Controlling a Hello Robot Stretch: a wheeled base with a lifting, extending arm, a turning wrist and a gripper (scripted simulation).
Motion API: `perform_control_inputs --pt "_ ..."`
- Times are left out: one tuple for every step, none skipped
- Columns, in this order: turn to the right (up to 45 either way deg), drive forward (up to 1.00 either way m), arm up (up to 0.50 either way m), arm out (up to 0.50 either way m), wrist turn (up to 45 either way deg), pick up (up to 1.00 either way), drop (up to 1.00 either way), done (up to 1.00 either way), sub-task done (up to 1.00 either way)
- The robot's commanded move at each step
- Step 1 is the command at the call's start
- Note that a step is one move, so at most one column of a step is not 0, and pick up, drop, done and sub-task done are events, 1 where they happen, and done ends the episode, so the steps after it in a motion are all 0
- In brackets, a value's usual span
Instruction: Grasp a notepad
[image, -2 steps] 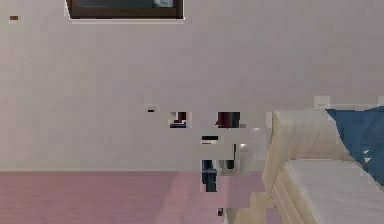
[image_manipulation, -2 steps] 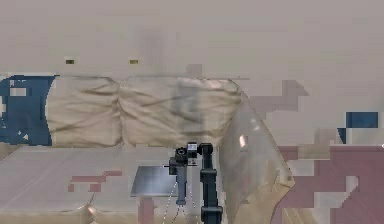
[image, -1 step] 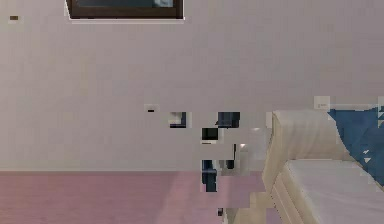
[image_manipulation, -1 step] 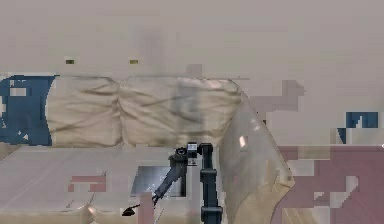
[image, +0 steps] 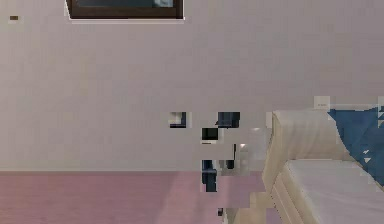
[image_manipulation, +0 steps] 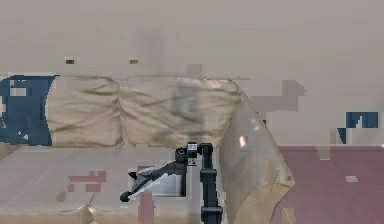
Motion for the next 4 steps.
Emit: perform_control_inputs --pt "0.0 0.00 0.00 0.00 45.0 0.00 0.00 0.00 0.00" --pt "0.0 0.00 0.00 0.00 36.0 0.00 0.00 0.00 0.00" --pt "0.0 0.00 -0.30 0.00 0.0 0.00 0.00 0.00 0.00" --pt "0.0 0.00 0.00 0.00 0.0 1.00 0.00 0.00 0.00"
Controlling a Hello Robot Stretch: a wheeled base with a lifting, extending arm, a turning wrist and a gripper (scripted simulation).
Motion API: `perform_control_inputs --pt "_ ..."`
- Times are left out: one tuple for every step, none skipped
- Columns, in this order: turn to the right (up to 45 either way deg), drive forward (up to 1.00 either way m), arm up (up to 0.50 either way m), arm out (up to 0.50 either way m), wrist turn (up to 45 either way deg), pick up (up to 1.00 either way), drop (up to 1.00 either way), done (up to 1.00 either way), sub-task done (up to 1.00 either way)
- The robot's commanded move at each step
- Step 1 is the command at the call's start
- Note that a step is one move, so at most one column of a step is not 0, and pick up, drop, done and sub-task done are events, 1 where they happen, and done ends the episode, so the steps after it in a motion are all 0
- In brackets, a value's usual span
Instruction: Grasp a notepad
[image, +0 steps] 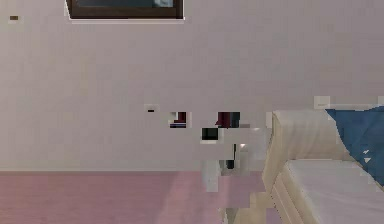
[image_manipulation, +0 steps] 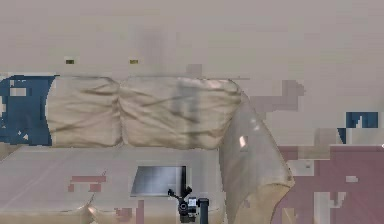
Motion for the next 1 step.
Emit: perform_control_inputs --pt "0.0 0.00 0.10 0.00 0.0 0.00 0.00 0.00 0.00"
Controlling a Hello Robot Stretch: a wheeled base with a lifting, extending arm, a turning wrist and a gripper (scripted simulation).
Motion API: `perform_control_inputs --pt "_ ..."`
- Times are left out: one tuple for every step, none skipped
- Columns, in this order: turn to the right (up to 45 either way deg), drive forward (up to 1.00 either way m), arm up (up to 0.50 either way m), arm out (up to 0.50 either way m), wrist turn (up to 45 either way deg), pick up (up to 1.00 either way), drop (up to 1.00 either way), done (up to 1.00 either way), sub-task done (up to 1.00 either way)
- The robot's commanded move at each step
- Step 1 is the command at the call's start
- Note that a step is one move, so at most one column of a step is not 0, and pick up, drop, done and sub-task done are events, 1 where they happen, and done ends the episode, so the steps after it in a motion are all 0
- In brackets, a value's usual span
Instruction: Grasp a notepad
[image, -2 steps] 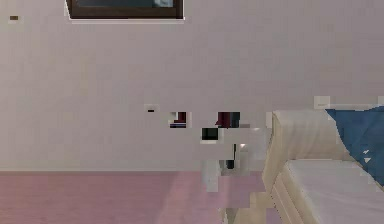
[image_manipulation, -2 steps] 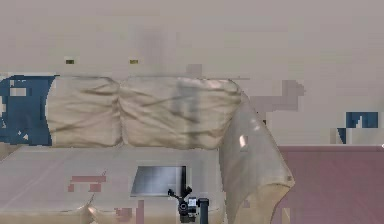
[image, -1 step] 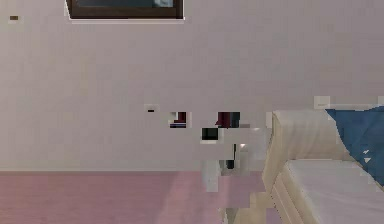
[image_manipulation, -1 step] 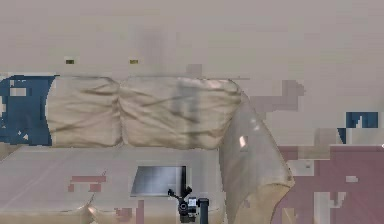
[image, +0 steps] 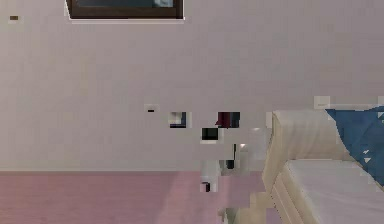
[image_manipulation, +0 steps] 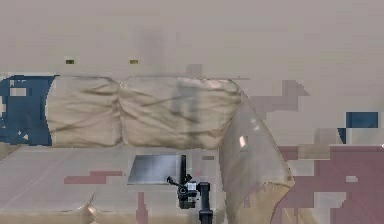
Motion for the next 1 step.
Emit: perform_control_inputs --pt "0.0 0.00 0.00 0.00 0.0 0.00 0.00 1.00 0.00"
